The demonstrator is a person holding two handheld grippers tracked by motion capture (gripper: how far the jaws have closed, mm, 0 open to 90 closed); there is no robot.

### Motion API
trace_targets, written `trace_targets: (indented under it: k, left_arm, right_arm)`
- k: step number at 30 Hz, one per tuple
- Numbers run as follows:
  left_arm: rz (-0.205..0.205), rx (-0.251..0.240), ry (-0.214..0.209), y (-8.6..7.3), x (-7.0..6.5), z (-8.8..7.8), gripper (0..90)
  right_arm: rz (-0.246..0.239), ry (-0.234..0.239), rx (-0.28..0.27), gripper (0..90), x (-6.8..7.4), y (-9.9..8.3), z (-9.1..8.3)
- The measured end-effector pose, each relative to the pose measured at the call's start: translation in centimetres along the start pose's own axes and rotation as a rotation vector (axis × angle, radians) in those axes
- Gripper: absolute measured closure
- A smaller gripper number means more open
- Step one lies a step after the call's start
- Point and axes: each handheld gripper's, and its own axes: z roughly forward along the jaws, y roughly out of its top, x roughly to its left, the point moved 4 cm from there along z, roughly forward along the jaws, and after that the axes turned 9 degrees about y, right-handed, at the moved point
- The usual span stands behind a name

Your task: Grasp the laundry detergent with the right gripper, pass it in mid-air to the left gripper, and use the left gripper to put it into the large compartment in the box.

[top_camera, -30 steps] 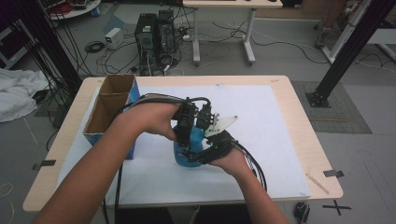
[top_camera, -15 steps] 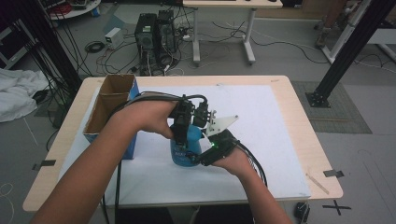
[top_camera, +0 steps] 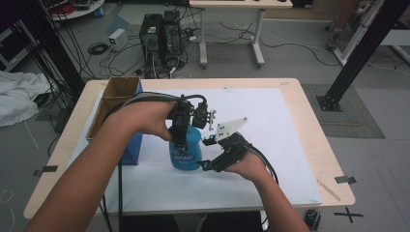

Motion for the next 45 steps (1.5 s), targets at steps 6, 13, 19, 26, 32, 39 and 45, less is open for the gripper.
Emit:
trace_targets:
  k: [6, 13, 19, 26, 32, 39, 45]
  left_arm:
    - [-0.028, -0.005, 0.003, -1.2, 0.3, -1.3, 38.8]
    - [-0.076, -0.012, 0.003, -3.0, 0.8, -3.4, 38.8]
    - [-0.124, -0.008, 0.013, -5.1, 1.3, -5.3, 38.8]
    - [-0.184, -0.003, 0.014, -7.5, 1.6, -7.4, 38.8]
    - [-0.255, 0.004, 0.023, -9.7, 1.8, -9.0, 38.8]
    - [-0.344, 0.017, 0.03, -11.6, 2.5, -10.8, 38.8]
    - [-0.468, 0.01, 0.012, -13.6, 3.4, -12.5, 38.8]
  right_arm:
    - [0.005, -0.018, 0.068, 21.5, 0.0, 0.4, -0.8]
    - [0.028, -0.024, 0.158, 20.8, -0.1, 0.9, -1.7]
    - [0.032, -0.028, 0.222, 20.8, -0.3, 1.3, -2.6]
    - [0.037, -0.033, 0.287, 20.8, -0.4, 1.9, -3.4]
    - [0.043, -0.033, 0.341, 20.8, -0.6, 2.3, -3.9]
    - [0.042, -0.03, 0.376, 20.8, -0.8, 2.3, -4.1]
    - [0.044, -0.028, 0.39, 20.8, -0.9, 2.2, -4.1]
